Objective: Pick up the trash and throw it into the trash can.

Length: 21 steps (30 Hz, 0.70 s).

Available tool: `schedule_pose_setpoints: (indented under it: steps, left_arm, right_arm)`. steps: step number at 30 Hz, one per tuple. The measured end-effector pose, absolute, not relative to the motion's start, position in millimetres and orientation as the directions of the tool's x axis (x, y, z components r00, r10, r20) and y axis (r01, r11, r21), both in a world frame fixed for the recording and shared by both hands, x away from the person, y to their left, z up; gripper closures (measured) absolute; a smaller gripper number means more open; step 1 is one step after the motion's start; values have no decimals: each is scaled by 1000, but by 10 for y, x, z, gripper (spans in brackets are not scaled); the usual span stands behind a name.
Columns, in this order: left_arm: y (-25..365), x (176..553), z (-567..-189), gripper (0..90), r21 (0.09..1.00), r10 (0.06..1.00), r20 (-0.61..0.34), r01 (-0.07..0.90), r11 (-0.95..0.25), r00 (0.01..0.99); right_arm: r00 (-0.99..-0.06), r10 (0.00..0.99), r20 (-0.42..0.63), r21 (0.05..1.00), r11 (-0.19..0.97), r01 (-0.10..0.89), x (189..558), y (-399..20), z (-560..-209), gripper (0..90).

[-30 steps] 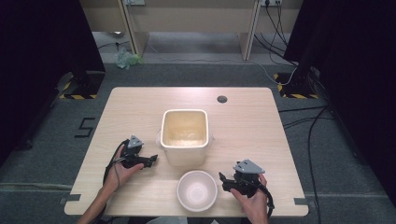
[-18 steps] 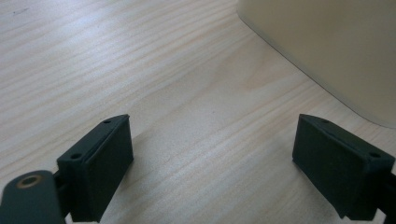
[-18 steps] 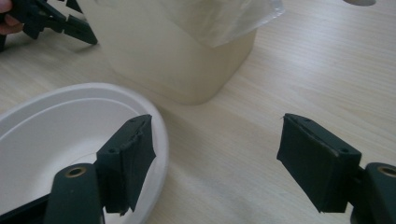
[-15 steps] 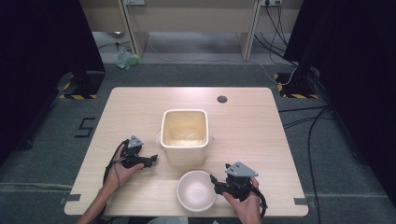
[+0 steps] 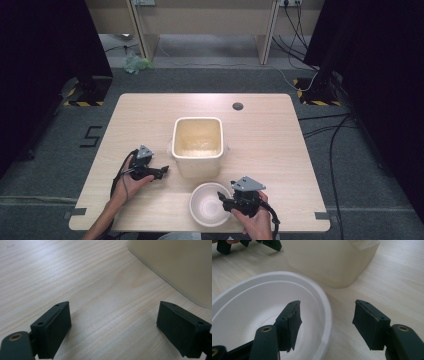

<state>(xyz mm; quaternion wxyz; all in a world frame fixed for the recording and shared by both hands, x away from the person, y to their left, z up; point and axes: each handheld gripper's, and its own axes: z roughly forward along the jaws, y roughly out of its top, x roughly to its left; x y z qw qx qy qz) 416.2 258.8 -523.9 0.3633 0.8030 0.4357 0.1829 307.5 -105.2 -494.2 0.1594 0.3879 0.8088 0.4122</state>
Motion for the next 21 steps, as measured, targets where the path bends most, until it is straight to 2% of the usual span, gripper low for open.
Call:
schedule_pose_setpoints:
  steps: [6,11,16,17,21]
  left_arm:
    - [2588,4162,-5239,113,743,832,-23,567,-357,554]
    - [2588,4162,-5239,113,743,833,-23,567,-356,553]
    - [2589,4162,-5239,113,743,832,-22,567,-357,554]
    - [2588,4162,-5239,114,743,832,-23,567,-357,554]
    - [2588,4162,-5239,113,743,833,-23,567,-356,553]
  right_arm:
    - [-655,752,73,774,371,513,3083,-1000,-4999,423]
    - [-664,745,70,766,387,514,3084,-975,-5032,480]
    - [-663,745,75,773,376,511,3077,-977,-5031,571]
    - [-663,743,87,774,369,515,3070,-980,-5028,611]
    - [-658,746,99,785,348,513,3061,-992,-5020,661]
